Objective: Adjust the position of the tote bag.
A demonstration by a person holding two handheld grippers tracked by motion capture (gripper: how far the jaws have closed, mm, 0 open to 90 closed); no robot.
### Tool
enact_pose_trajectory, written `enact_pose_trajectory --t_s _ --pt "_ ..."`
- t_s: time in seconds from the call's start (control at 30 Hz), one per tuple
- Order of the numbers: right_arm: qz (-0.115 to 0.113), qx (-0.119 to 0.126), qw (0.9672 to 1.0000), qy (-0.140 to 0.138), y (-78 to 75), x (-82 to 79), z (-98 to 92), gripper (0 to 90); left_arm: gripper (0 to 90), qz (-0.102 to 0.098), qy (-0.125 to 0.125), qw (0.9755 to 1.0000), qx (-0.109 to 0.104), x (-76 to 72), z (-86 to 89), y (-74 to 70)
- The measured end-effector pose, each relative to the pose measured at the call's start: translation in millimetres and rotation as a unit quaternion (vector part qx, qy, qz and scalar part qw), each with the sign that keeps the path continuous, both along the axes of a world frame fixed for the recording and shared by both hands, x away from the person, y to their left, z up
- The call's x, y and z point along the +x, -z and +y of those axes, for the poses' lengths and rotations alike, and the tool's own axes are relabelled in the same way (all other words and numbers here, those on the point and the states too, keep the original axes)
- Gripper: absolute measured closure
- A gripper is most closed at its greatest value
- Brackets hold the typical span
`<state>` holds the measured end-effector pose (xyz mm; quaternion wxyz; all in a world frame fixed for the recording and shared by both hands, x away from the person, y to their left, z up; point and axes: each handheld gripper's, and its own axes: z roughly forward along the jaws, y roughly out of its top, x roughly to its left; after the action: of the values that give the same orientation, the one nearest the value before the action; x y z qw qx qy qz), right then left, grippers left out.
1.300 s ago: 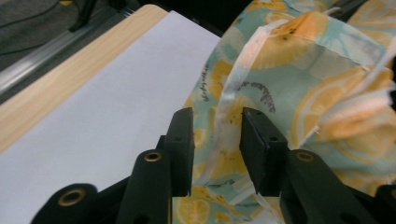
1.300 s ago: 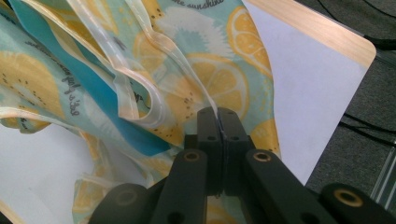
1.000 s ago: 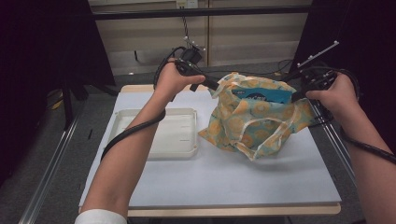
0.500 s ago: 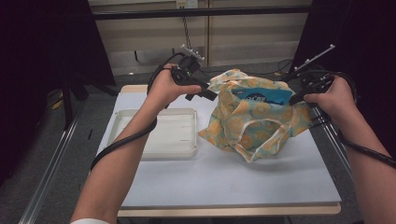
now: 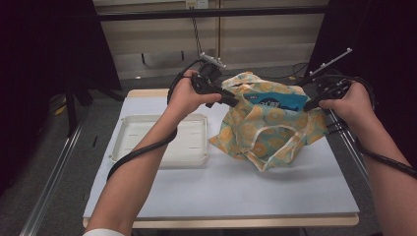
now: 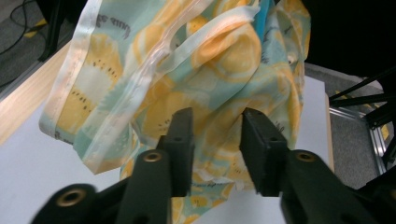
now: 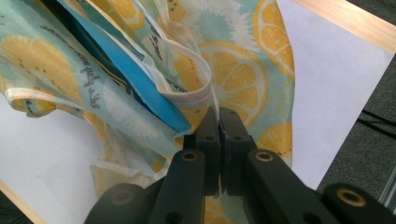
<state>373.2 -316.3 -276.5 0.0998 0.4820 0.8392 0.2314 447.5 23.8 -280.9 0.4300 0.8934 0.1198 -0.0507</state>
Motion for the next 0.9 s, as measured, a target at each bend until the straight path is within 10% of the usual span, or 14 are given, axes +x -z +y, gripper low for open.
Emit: enact_pose_trajectory --t_s 0.17,0.9 --pt "-0.001 0.006 1.0000 0.003 0.7 -0.1 -2.5 88.4 89.3 0.016 0.003 0.9999 0.006 0.7 -1.1 0.1" --pt "-0.017 0.025 0.9984 0.048 1.0 5.1 -18.5 90.0 90.0 0.049 -0.029 0.9971 0.050 15.8 37.7 27.1"
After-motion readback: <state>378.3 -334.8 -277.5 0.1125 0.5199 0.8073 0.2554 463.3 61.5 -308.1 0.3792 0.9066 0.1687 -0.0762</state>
